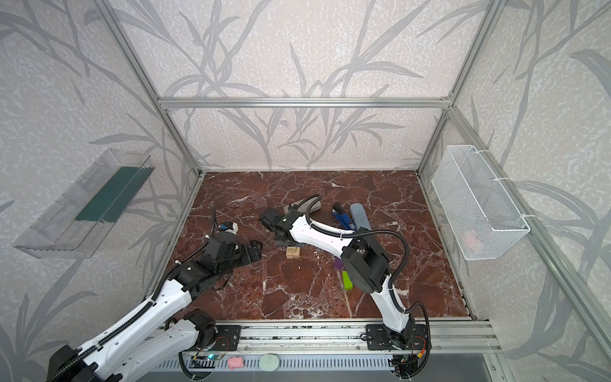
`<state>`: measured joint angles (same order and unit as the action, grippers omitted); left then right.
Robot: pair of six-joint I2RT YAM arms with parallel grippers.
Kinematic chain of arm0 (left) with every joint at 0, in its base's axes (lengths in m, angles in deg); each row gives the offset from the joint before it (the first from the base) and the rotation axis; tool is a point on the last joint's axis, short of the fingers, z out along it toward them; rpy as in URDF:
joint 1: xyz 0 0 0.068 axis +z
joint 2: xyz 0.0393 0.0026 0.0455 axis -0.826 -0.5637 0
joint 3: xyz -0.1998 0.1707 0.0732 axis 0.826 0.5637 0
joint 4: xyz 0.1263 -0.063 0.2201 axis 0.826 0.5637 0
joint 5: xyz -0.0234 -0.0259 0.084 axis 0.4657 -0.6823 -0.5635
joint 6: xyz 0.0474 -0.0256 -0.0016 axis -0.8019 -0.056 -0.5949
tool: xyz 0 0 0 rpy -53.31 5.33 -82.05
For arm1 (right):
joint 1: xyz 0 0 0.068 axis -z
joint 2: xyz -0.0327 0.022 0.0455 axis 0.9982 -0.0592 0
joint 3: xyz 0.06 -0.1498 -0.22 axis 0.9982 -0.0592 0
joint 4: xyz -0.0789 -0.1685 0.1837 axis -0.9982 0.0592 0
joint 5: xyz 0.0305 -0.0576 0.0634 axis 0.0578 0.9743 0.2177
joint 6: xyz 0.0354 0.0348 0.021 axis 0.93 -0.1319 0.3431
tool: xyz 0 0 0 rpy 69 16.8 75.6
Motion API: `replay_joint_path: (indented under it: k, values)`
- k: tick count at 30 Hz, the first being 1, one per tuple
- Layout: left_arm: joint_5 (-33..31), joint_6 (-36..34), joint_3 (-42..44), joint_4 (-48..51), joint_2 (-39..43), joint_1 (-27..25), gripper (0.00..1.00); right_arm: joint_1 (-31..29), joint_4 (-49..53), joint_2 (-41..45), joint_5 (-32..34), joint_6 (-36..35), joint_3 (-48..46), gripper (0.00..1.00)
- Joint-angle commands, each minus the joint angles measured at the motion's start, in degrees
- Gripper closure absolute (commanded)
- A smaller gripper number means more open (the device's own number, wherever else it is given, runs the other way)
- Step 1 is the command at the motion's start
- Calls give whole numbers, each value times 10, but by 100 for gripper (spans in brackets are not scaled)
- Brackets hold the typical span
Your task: Build the wood block tower
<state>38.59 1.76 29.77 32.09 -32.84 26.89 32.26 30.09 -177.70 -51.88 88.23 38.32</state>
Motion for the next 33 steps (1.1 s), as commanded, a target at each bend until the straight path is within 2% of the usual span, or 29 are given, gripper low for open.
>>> replay_joint_path:
  k: [1,12,23,33]
  values:
    - [-1,3,3,-6,0,3,0,4,20,-12,2,-6,18,62]
    - [0,3,4,-5,1,4,0,4,41,-17,13,-2,23,56]
    - [2,3,4,-6,-2,5,0,5,41,-24,10,-3,29,64]
    - [5,2,3,-6,-2,5,0,6,41,-22,8,-8,32,63]
